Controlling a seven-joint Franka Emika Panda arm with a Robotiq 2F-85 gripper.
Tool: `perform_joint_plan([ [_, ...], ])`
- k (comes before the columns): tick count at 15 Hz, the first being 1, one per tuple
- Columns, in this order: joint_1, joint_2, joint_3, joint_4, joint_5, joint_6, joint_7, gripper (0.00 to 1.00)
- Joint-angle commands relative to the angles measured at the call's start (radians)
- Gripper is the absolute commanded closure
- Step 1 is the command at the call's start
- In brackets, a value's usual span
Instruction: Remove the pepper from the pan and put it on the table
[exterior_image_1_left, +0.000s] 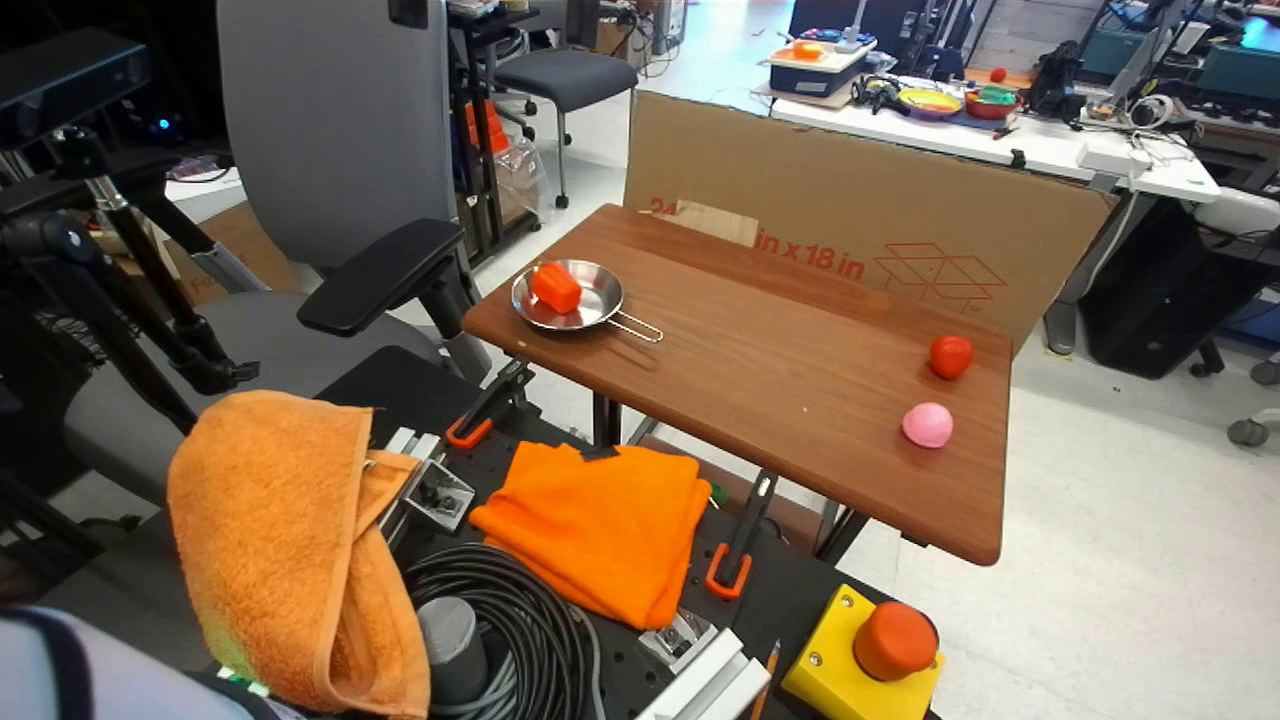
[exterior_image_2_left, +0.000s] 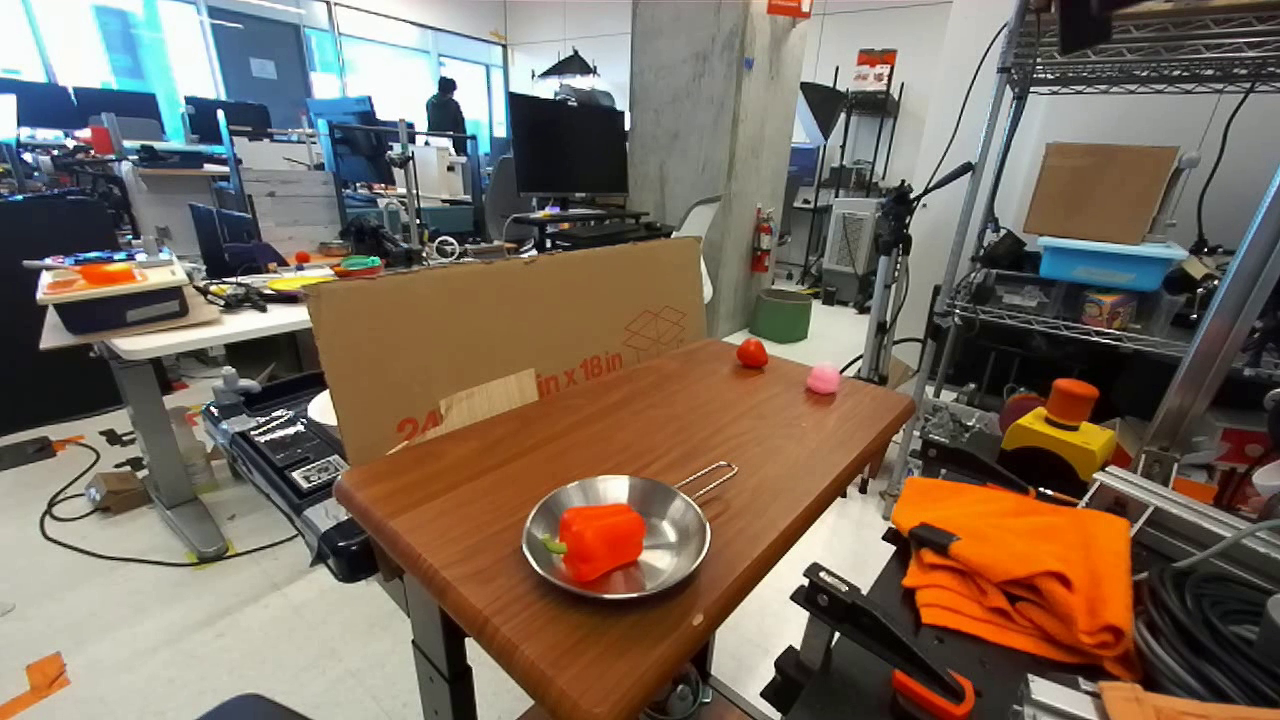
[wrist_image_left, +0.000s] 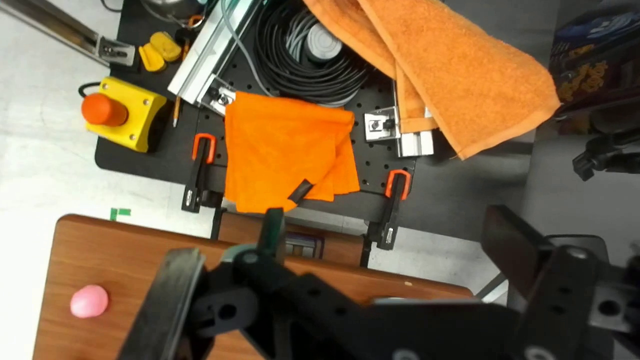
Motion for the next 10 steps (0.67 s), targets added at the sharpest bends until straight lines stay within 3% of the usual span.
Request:
perform_joint_plan([
  [1, 0.026, 0.010, -0.011, -0.023, -0.055, 0.090, -0.073, 0.00],
  [6, 0.041, 0.037, -0.045, -0.069, -0.040, 0.181, -0.177, 0.00],
  [10, 0.041, 0.099, -0.088, -0.065, 0.000, 0.161, -0.267, 0.00],
])
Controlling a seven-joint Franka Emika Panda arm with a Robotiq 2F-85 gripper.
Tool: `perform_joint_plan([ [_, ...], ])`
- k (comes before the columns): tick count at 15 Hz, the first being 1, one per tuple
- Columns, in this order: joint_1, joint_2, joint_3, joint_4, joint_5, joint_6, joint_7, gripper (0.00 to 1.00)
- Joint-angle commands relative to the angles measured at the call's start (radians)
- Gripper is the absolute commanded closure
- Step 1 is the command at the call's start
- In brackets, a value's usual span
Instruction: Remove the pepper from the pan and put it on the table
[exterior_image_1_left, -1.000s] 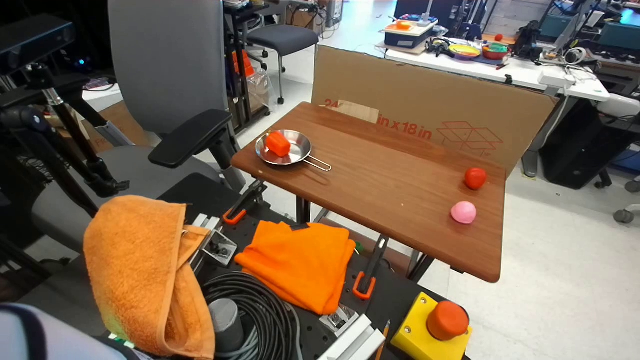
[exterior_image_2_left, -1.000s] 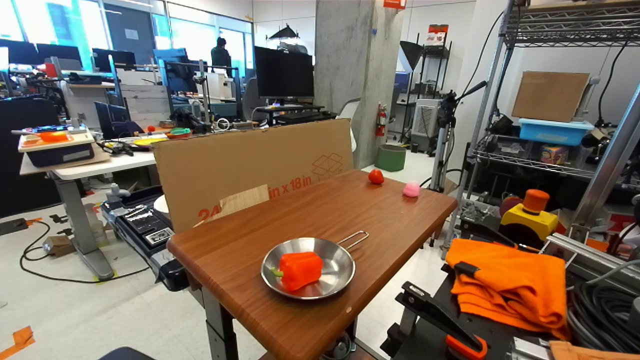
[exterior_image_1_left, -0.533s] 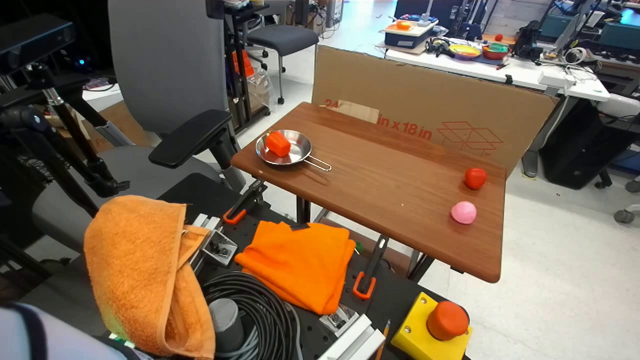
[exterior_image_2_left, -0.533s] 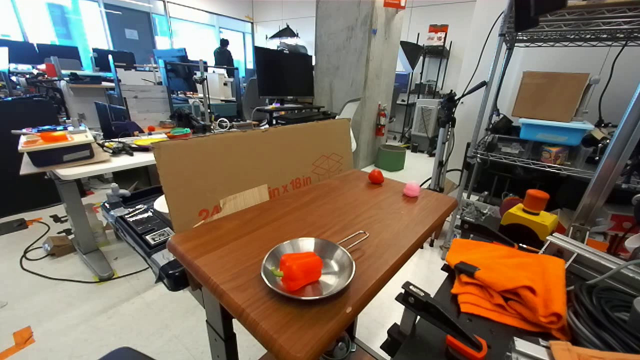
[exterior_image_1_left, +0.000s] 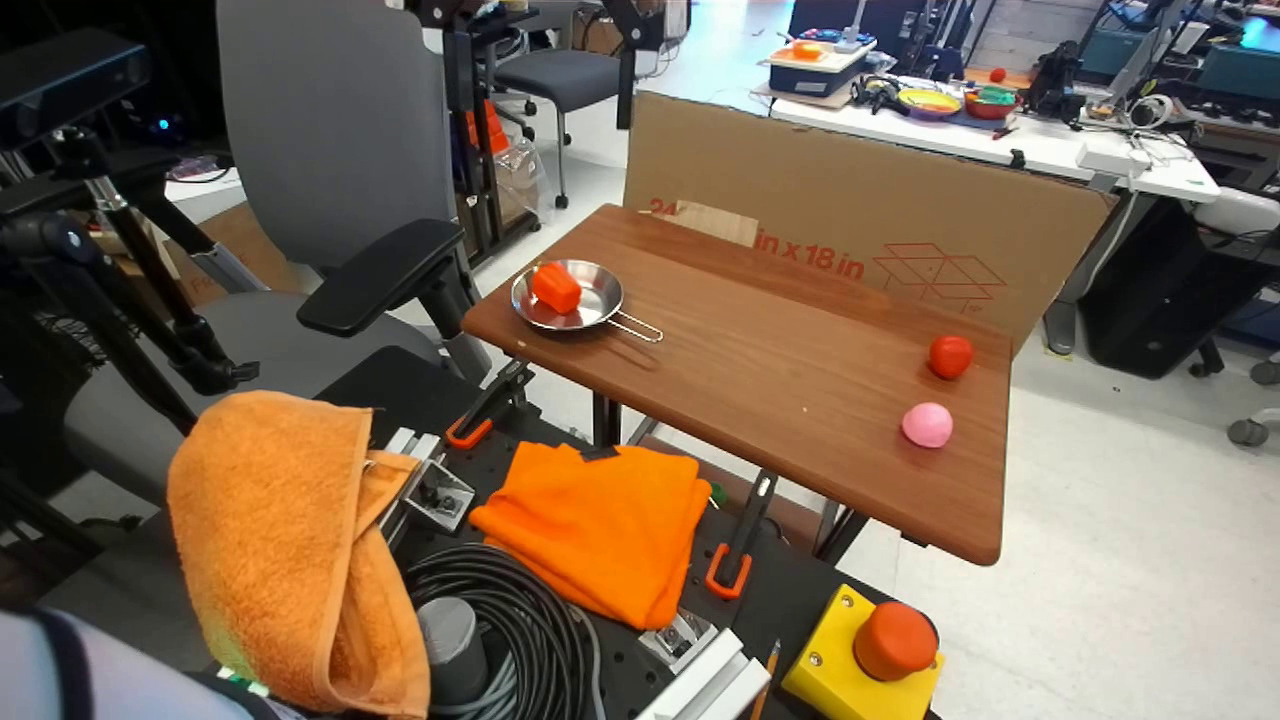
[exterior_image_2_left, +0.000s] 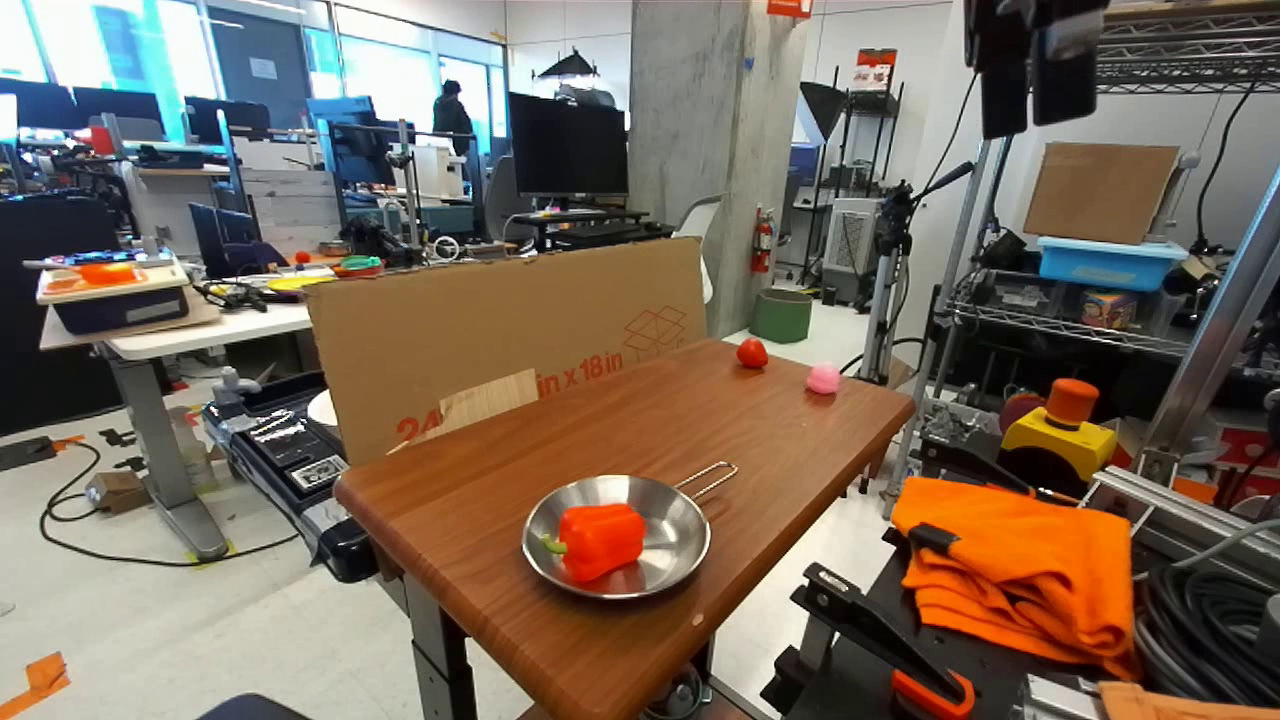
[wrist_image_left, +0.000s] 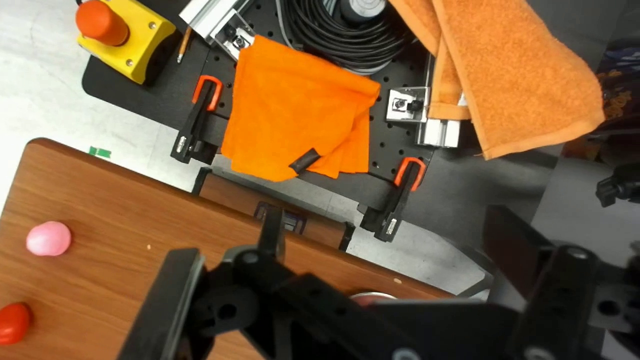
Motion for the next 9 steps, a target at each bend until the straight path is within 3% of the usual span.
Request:
perform_joint_plan([
  [1, 0.015, 0.064, -0.056, 0.010, 0.047, -0.011, -0.100, 0.00],
  [9, -0.014, 0.154, -0.054, 0.046, 0.019, -0.106, -0.049, 0.00],
])
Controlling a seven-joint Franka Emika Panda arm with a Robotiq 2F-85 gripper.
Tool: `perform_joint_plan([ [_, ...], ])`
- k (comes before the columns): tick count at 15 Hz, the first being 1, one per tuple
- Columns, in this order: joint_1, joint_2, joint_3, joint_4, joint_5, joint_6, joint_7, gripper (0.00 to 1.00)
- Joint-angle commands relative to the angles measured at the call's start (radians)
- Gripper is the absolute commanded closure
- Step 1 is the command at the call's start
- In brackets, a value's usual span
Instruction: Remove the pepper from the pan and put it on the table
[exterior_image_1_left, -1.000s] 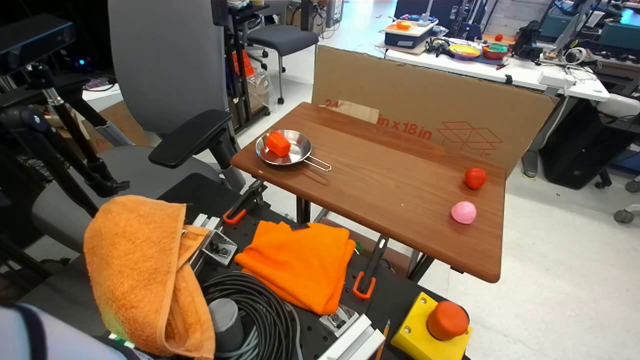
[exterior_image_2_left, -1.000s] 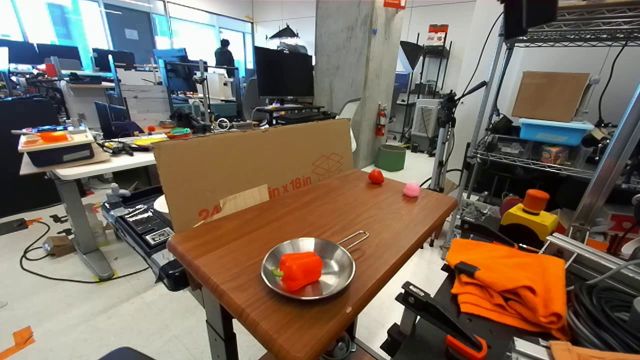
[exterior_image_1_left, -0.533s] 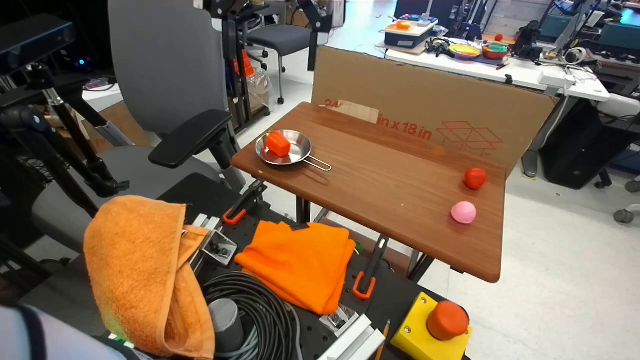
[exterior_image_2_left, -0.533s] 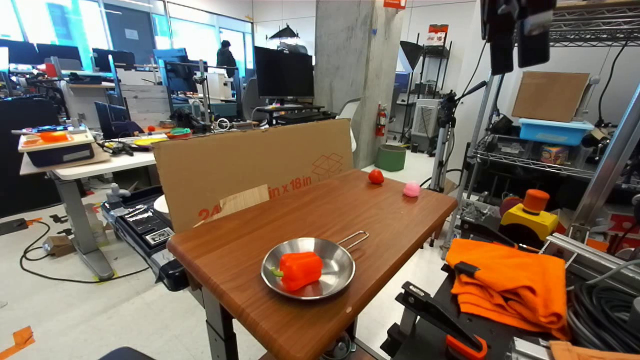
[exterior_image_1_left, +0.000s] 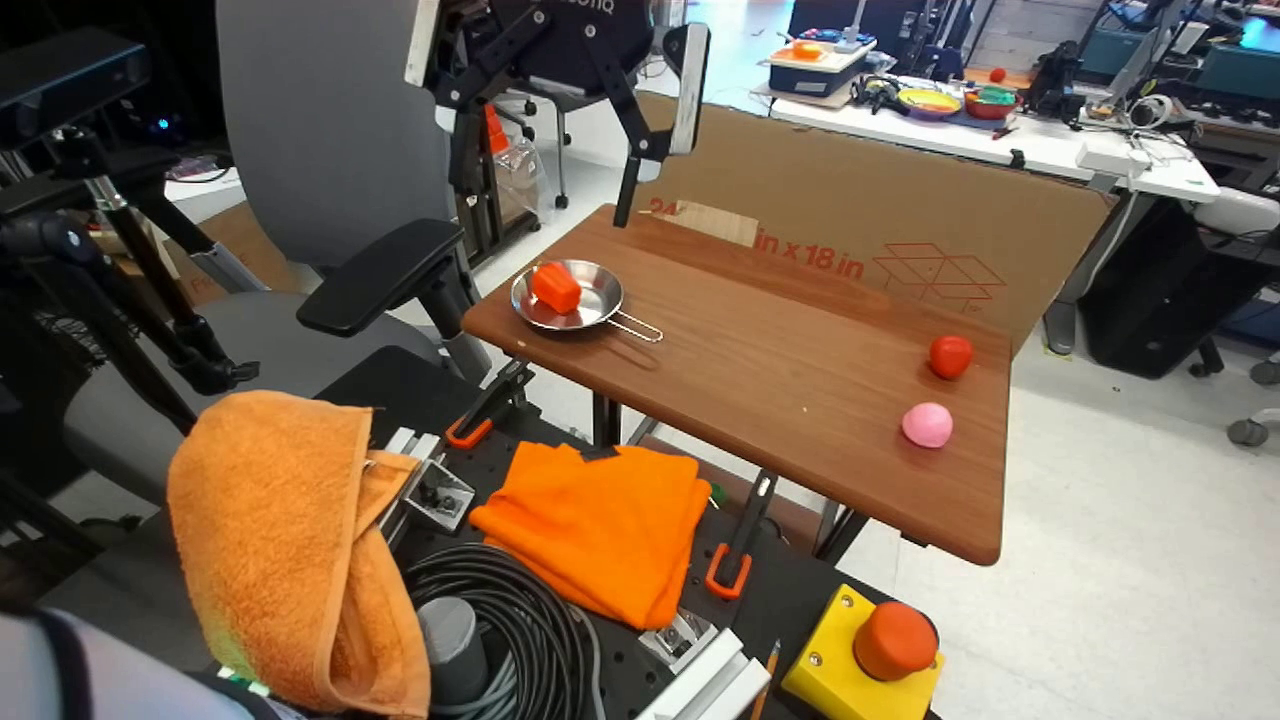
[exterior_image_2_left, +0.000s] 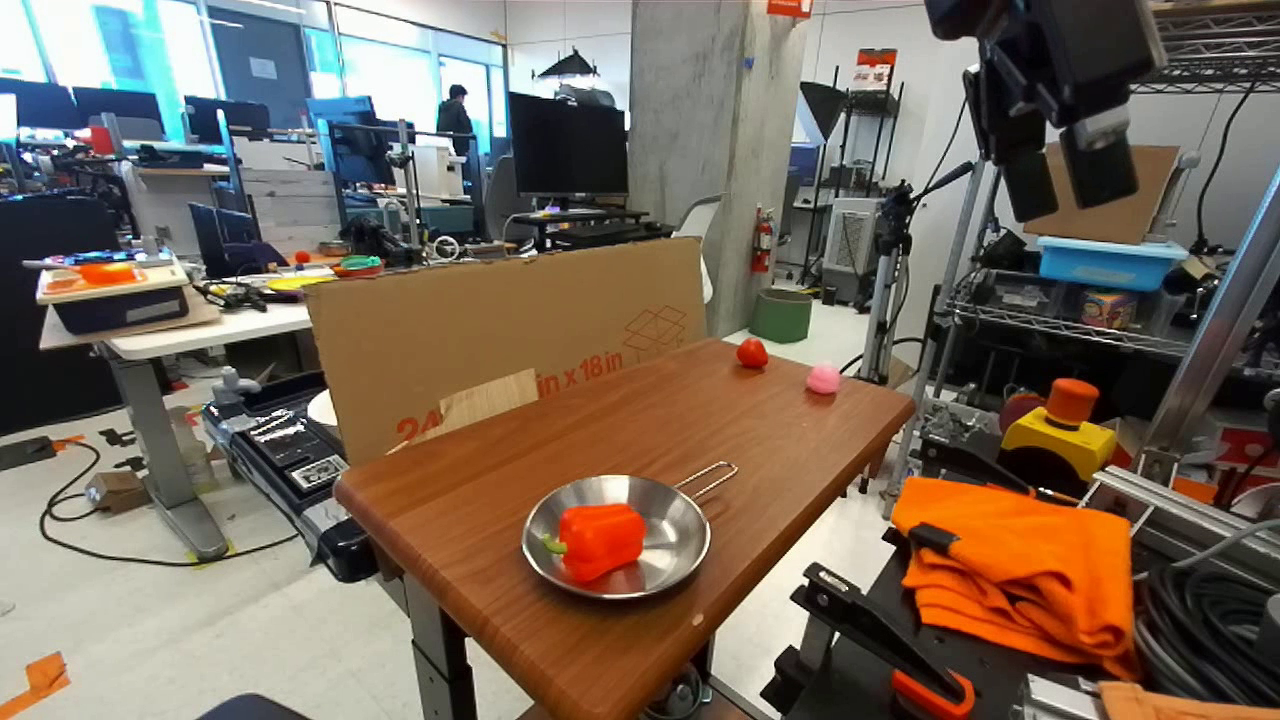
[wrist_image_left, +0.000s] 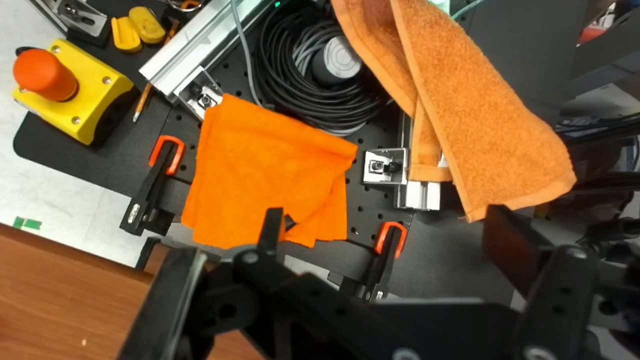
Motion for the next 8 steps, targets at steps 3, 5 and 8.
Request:
perform_joint_plan([
  [3, -0.005, -0.008, 0.047, 0.042, -0.103, 0.004, 0.151, 0.00],
  [5, -0.007, -0.001, 0.073, 0.065, -0.165, 0.000, 0.245, 0.00],
  [8, -0.012, 0.008, 0.104, 0.085, -0.220, 0.033, 0.402, 0.00],
])
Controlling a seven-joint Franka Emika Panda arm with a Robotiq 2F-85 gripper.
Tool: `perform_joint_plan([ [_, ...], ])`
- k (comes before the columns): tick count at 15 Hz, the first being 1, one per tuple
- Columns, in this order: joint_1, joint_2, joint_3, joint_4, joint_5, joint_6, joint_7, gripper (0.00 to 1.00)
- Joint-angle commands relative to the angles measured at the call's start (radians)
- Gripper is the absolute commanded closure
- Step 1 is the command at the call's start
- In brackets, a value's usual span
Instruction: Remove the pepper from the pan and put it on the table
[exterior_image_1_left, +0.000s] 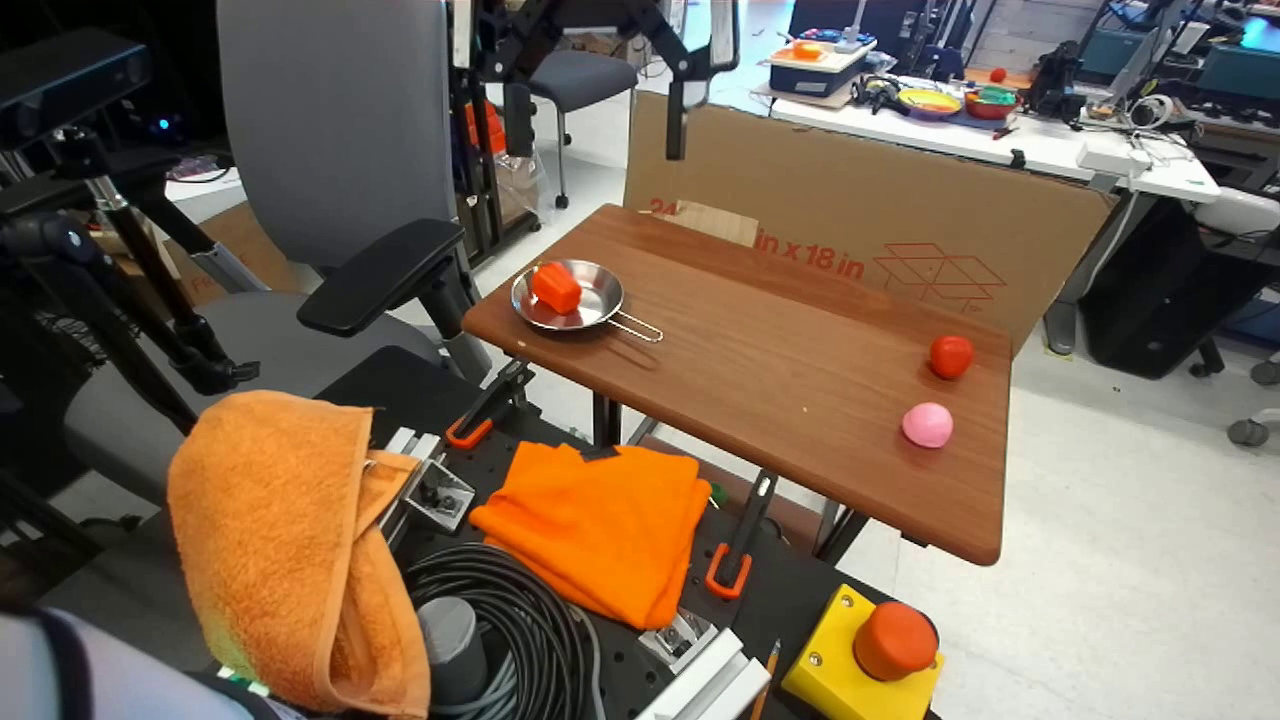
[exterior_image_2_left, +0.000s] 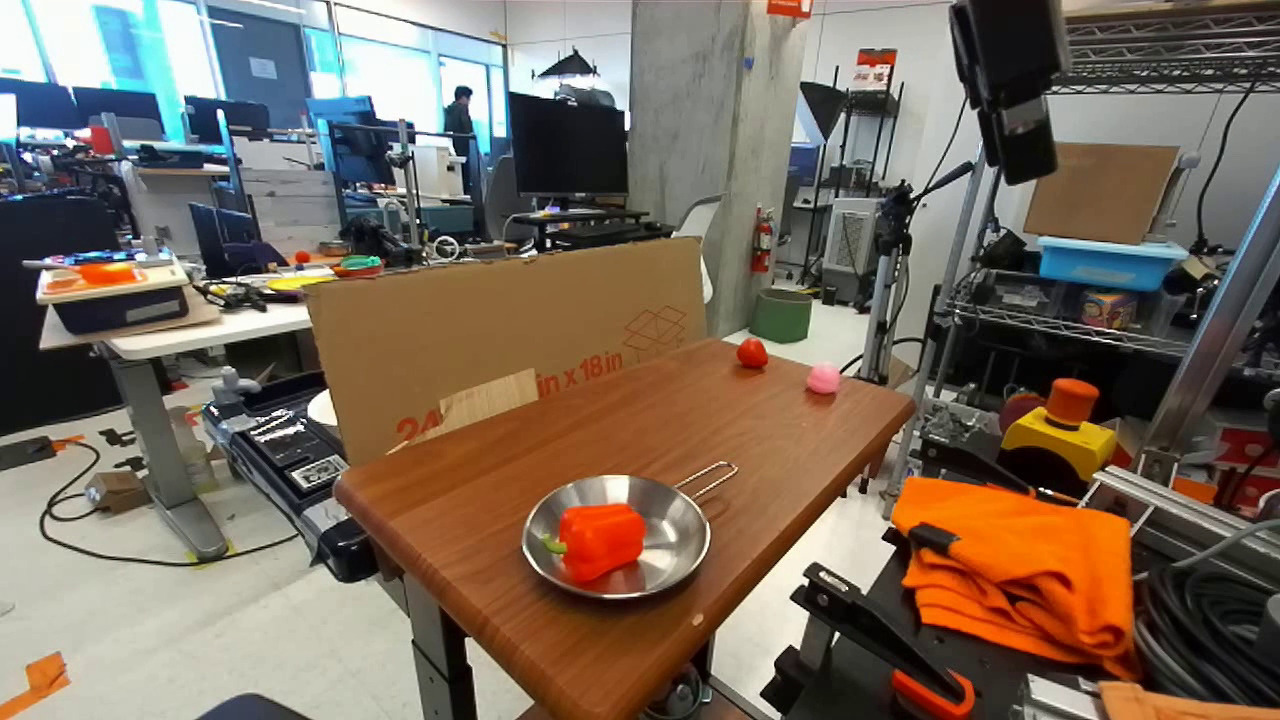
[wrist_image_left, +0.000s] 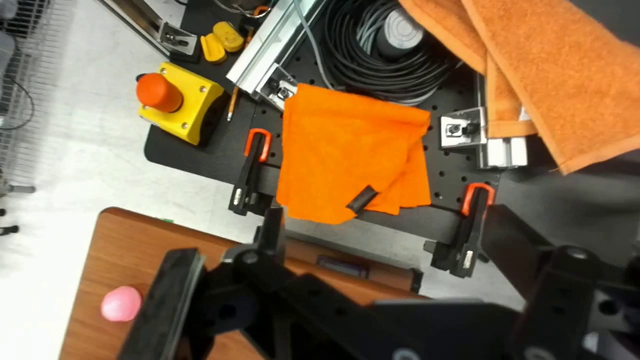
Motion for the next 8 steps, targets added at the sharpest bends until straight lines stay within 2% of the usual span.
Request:
perform_joint_plan([
  [1, -0.015, 0.014, 0.038, 0.033, -0.073, 0.019, 0.167, 0.00],
  [8, -0.029, 0.037, 0.030, 0.043, -0.057, 0.039, 0.293, 0.00],
])
